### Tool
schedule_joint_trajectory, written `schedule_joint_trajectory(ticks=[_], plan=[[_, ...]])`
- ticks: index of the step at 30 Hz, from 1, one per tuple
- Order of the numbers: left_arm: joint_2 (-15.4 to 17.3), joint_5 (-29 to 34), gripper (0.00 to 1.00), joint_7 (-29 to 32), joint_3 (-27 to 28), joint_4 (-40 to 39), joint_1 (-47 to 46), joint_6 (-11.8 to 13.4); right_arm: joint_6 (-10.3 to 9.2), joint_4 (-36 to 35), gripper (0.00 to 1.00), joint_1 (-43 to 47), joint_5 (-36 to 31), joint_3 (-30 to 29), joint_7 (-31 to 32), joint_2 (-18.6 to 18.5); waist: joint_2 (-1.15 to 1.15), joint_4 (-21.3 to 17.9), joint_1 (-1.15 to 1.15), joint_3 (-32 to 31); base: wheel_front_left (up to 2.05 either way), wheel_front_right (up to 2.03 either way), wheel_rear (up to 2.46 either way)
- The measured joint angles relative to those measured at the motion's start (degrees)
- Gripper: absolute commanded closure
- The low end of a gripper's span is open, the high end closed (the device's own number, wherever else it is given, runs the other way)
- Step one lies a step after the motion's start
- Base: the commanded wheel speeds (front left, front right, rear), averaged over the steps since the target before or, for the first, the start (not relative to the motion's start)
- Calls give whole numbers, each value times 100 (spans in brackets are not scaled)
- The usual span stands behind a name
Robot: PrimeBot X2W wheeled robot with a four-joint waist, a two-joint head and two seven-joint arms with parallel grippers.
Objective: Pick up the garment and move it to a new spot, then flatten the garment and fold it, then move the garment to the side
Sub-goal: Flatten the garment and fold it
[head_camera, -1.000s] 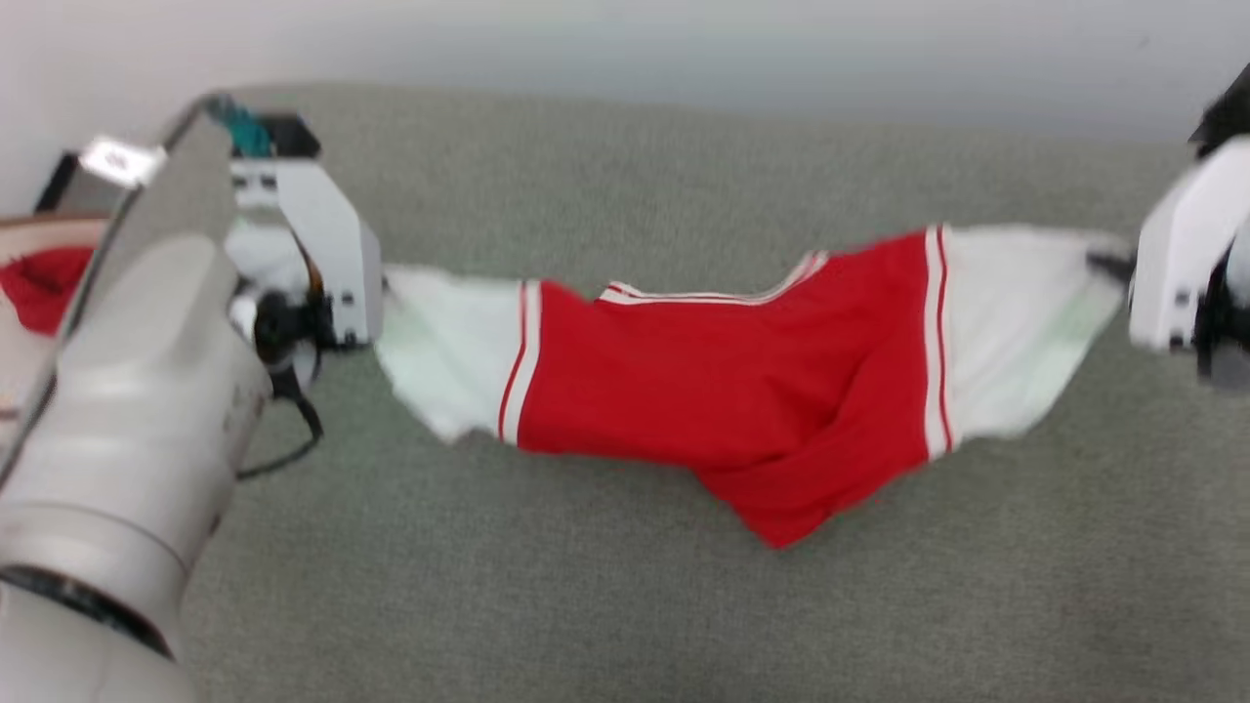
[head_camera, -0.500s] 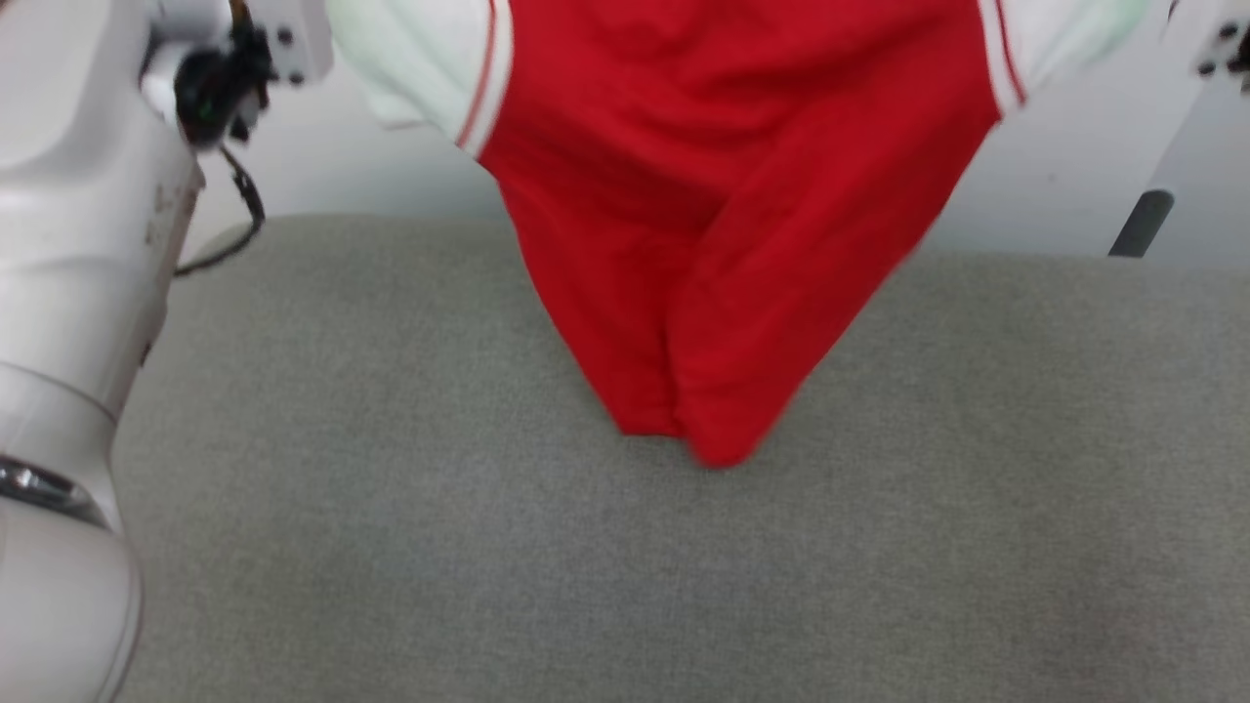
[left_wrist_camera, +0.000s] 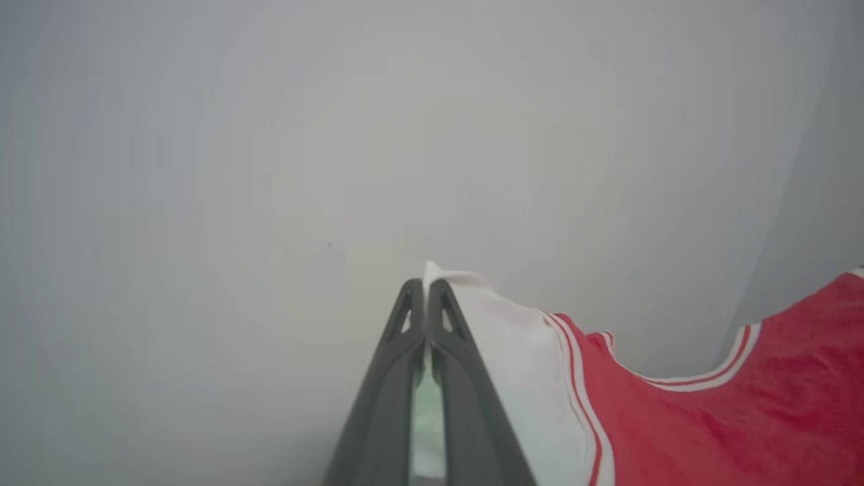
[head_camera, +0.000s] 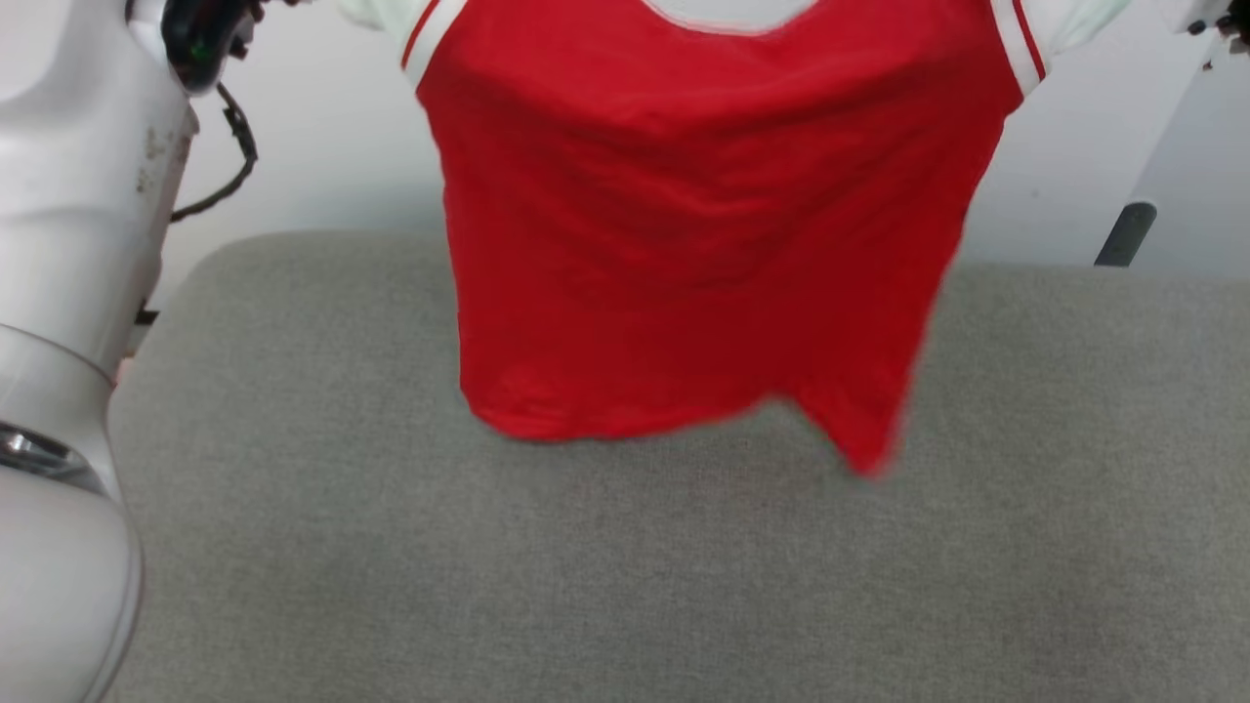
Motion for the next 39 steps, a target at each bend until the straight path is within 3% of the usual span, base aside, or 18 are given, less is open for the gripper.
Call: schedule_joint_trajectory(ticks=[8, 11, 16, 19, 22, 29, 33, 39], plan=[[92, 167, 100, -66, -136, -25, -620, -7, 0, 188, 100, -801, 130, 318, -112, -103, 0, -77, 0, 540, 0, 0, 0], [87, 374, 100, -438, -186, -91, -1127, 64, 0, 209, 100, -1299, -98, 305, -660, -279, 0, -107, 0, 906, 0, 0, 0], [56, 549, 100, -1148, -122, -114, -1957, 257, 0, 523, 100, -2170, -949, -162, -1893, -523, 0, -138, 0, 1664, 0, 0, 0], [-20, 591, 100, -1508, -40, -176, -2548, 281, 1, 425, 100, -2611, -1604, -526, -2042, -598, 0, -142, 0, 2147, 0, 0, 0], [-81, 615, 100, -1772, 62, -242, -3094, 278, 0, -243, 100, -2907, -2273, -1034, -2059, -670, 0, -132, 0, 2647, 0, 0, 0], [-232, 603, 100, -2022, 455, -486, -3478, 212, 1, -1443, 100, -2604, -3450, -1963, -2060, -189, 0, -48, 0, 3811, 0, 0, 0], [-99, 859, 100, -2047, 892, -940, -3342, 303, 1, -1429, 100, -2376, -3739, -2317, -2059, 114, 0, 24, 0, 4403, 0, 0, 0], [-140, 1154, 100, -2039, 1349, -1046, -2362, 321, 1, -998, 100, -1915, -3886, -2419, -2057, 397, 0, 207, 0, 4941, 0, 0, 0]])
